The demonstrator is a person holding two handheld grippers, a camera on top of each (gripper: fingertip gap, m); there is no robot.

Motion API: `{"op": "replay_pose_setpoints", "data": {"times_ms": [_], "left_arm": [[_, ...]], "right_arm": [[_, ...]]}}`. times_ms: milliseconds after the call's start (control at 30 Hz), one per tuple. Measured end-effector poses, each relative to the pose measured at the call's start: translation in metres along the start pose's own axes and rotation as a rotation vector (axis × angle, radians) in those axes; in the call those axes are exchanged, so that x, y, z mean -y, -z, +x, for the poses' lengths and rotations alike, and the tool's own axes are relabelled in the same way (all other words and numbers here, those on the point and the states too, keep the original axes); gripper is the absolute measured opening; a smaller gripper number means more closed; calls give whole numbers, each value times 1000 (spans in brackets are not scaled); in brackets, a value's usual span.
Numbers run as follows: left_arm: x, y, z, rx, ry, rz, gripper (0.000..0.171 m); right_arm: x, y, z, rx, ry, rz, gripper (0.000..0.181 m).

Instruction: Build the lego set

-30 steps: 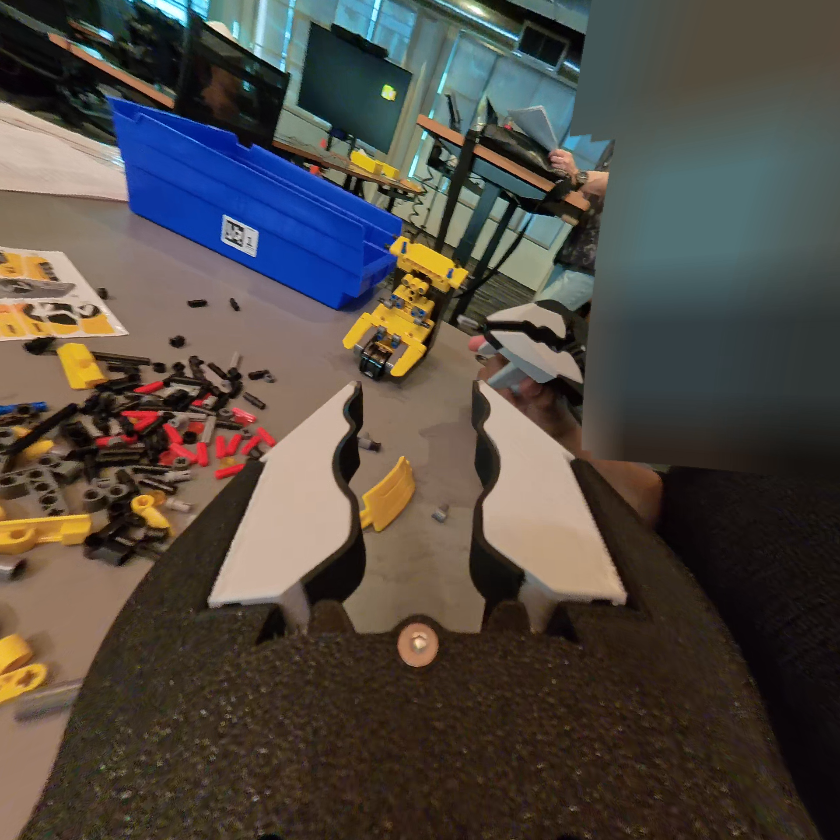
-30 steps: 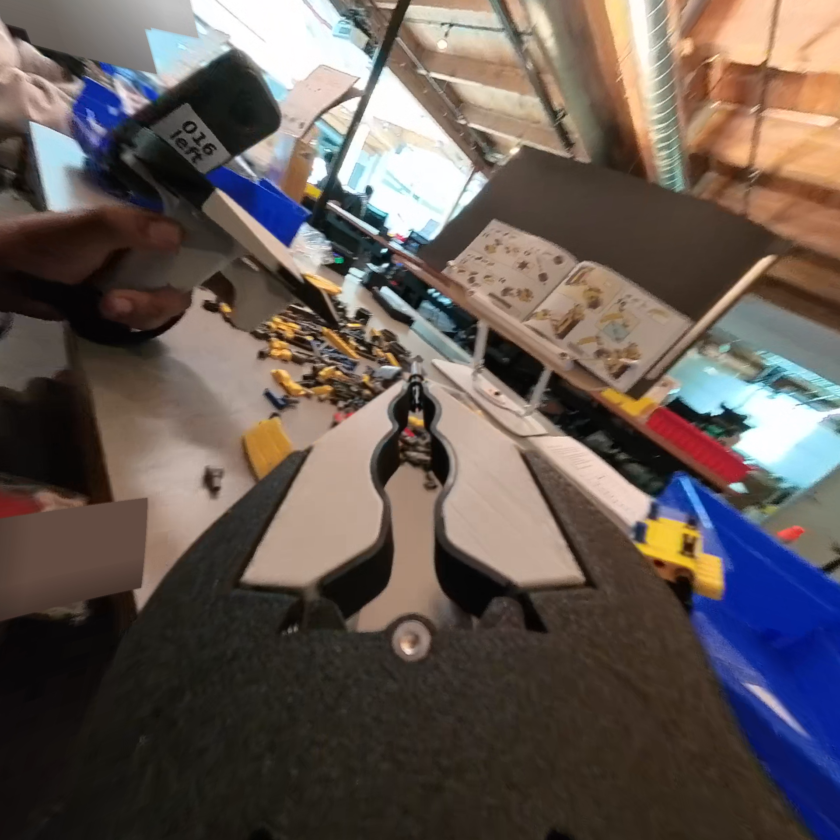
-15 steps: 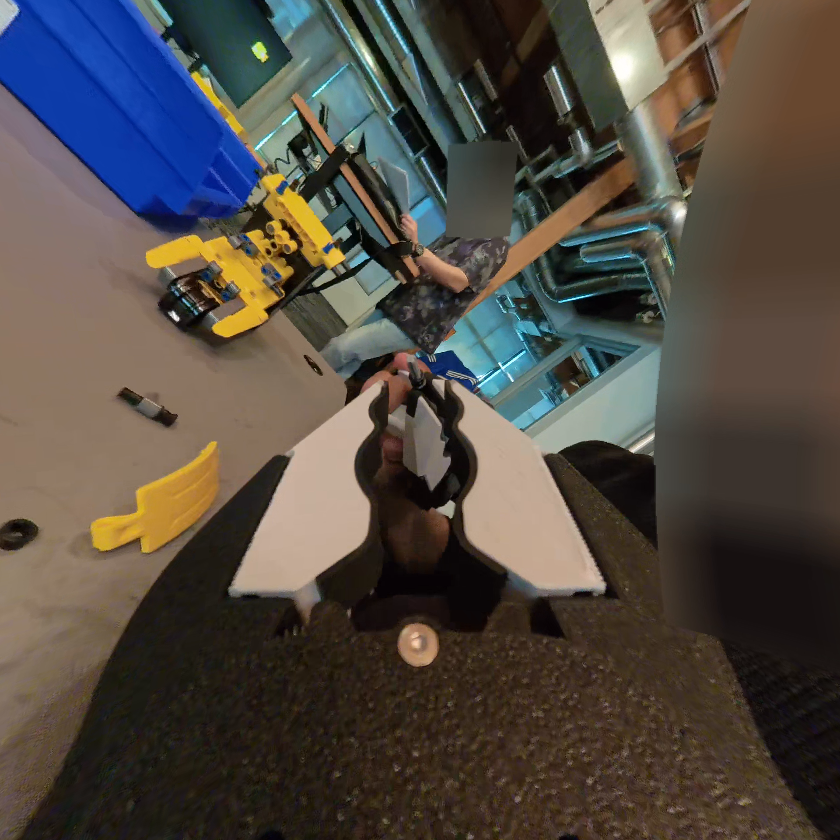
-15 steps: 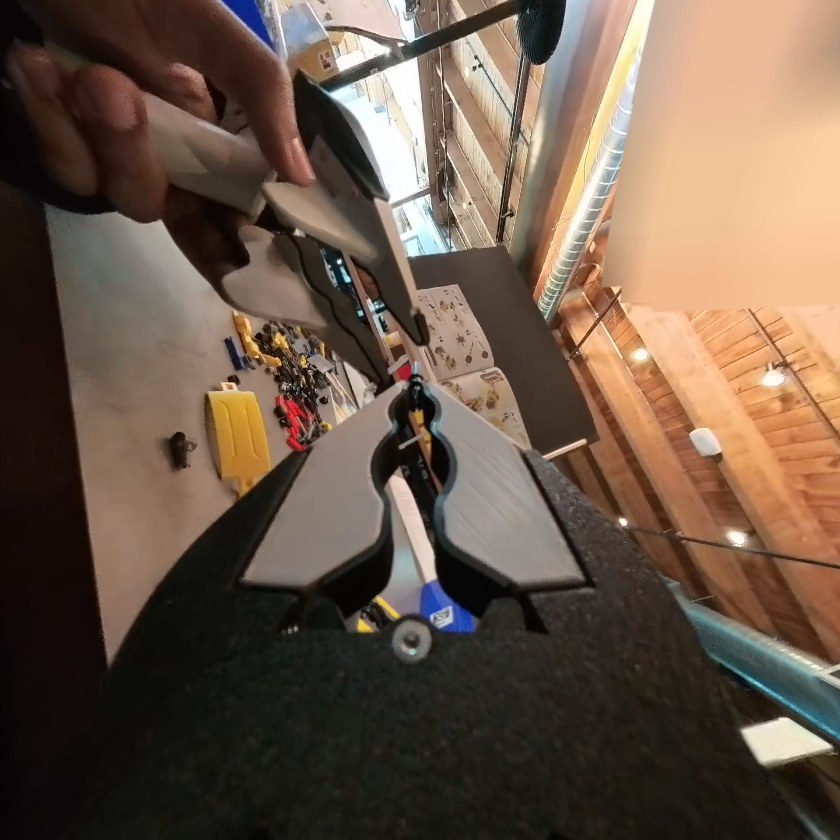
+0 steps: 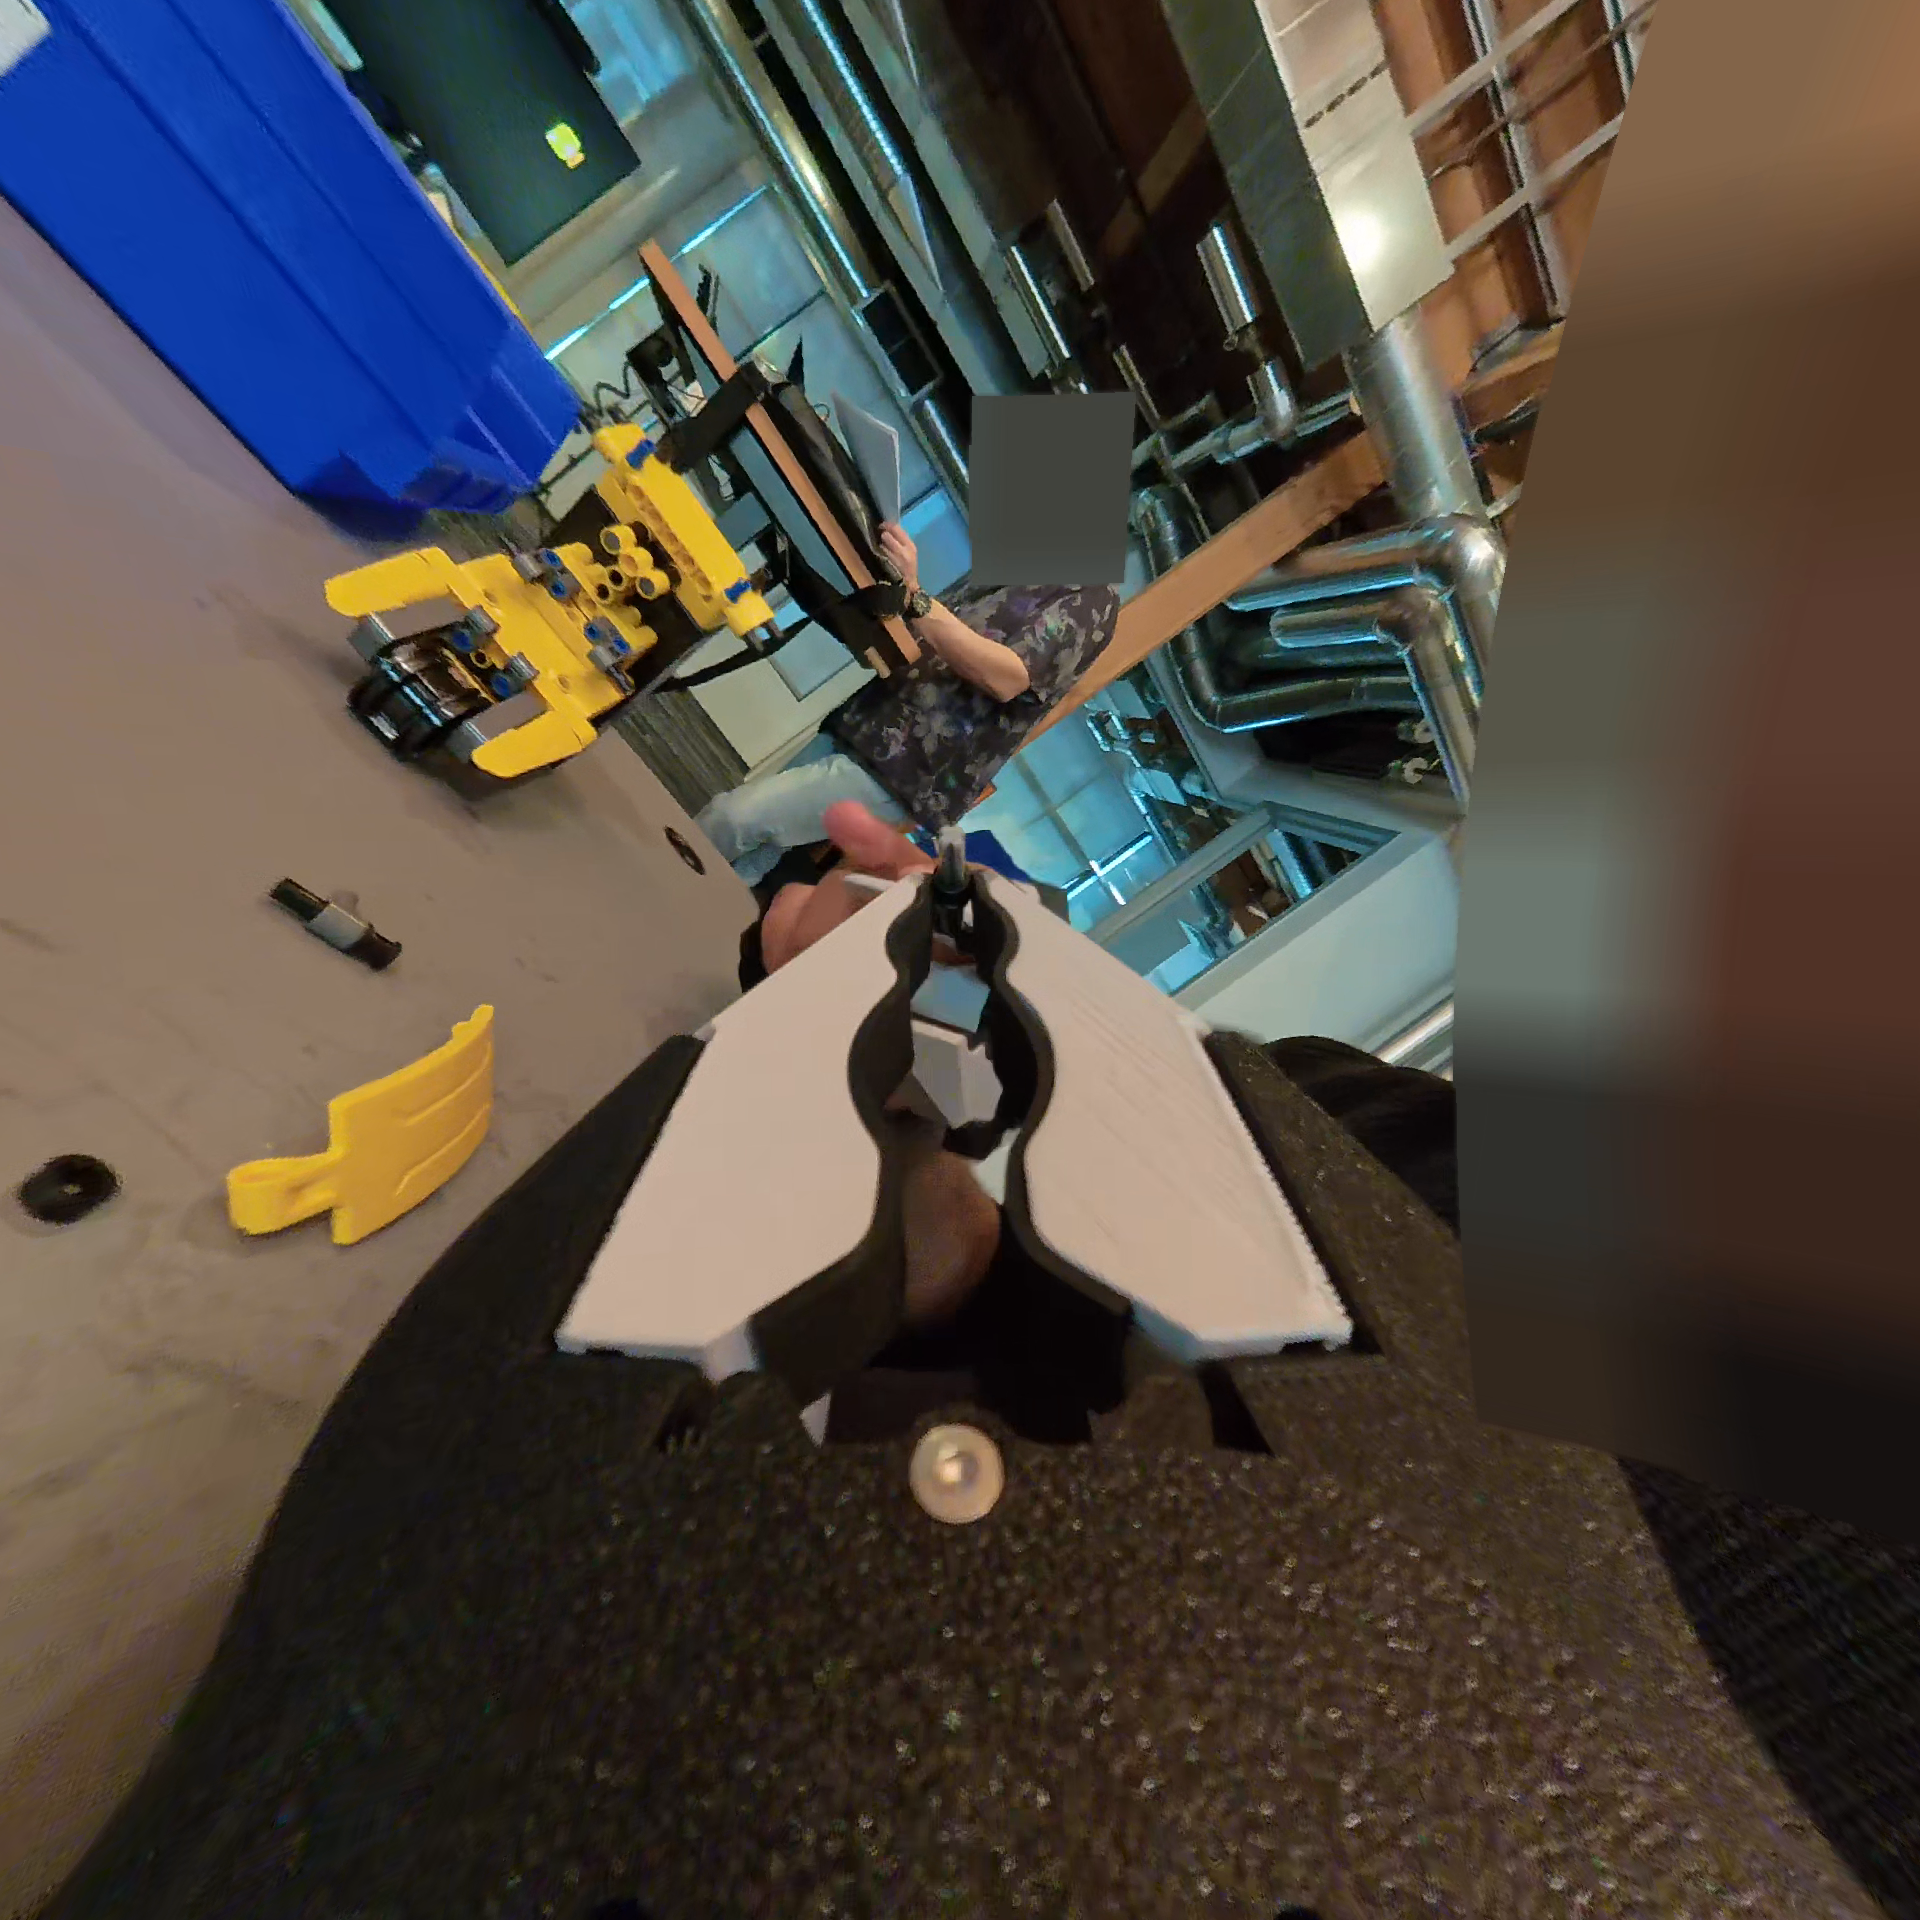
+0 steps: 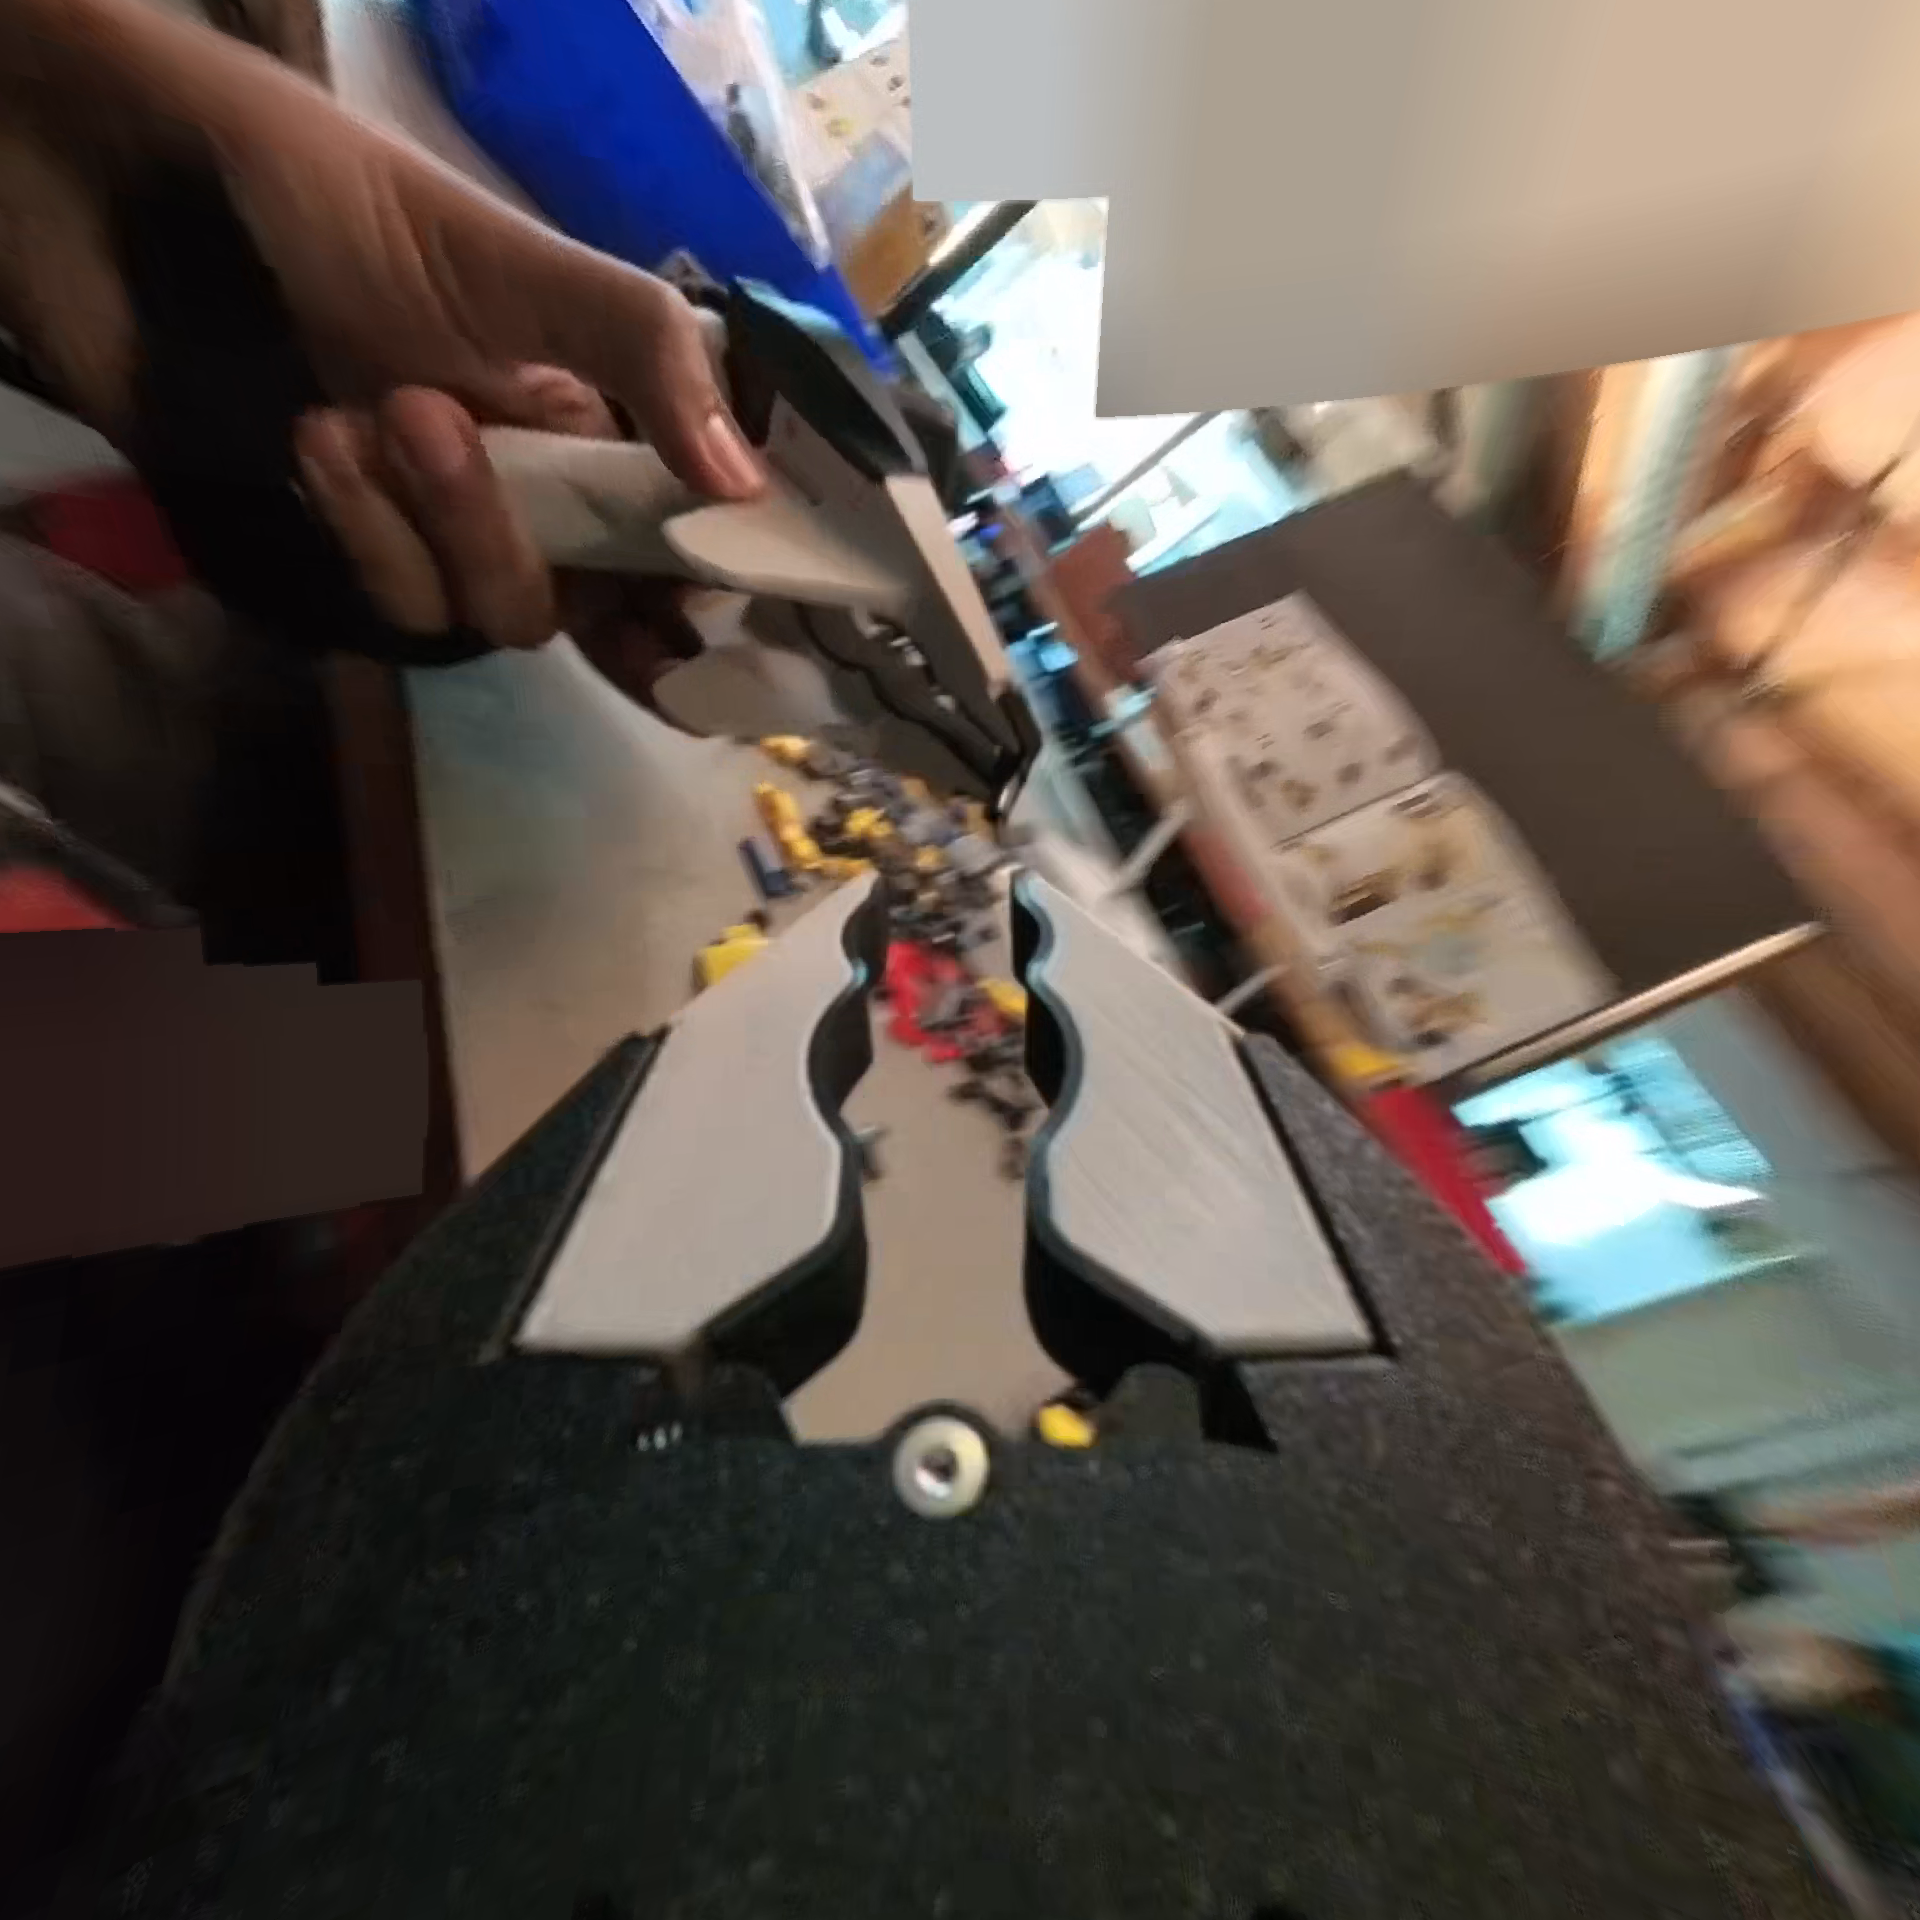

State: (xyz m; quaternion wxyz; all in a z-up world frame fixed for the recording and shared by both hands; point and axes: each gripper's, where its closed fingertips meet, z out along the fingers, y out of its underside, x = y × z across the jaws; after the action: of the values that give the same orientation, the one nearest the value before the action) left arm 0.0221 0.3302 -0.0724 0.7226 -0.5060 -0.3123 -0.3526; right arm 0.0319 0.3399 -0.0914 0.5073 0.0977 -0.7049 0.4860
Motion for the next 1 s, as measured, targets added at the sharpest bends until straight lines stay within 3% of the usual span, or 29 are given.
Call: {"op": "replay_pose_setpoints", "data": {"times_ms": [100,167,233,400,533,700,800,933,1000], "left_arm": [[4,6,-2,32,-35,-8,6],[6,9,-4,59,-56,-24,6],[6,12,-8,97,-86,-43,6],[-8,25,-22,227,-127,-165,6],[-26,35,-26,275,-71,-264,6],[-37,39,-29,288,-17,-300,6],[-39,39,-30,277,4,-299,6],[-41,40,-29,238,60,-291,6],[-42,43,-31,242,68,-289,5]], "right_arm": [[-17,0,-22,291,-371,-93,43],[-22,7,-37,455,-546,-154,45],[-23,10,-42,513,-634,-171,45],[-37,6,-58,549,-627,-290,35],[-45,1,-69,585,-597,-360,16],[-55,-3,-75,638,-636,-429,15],[-52,-4,-79,679,-633,-419,4],[-49,-5,-80,692,-589,-388,3],[-36,-2,-82,732,-556,-305,3]]}}
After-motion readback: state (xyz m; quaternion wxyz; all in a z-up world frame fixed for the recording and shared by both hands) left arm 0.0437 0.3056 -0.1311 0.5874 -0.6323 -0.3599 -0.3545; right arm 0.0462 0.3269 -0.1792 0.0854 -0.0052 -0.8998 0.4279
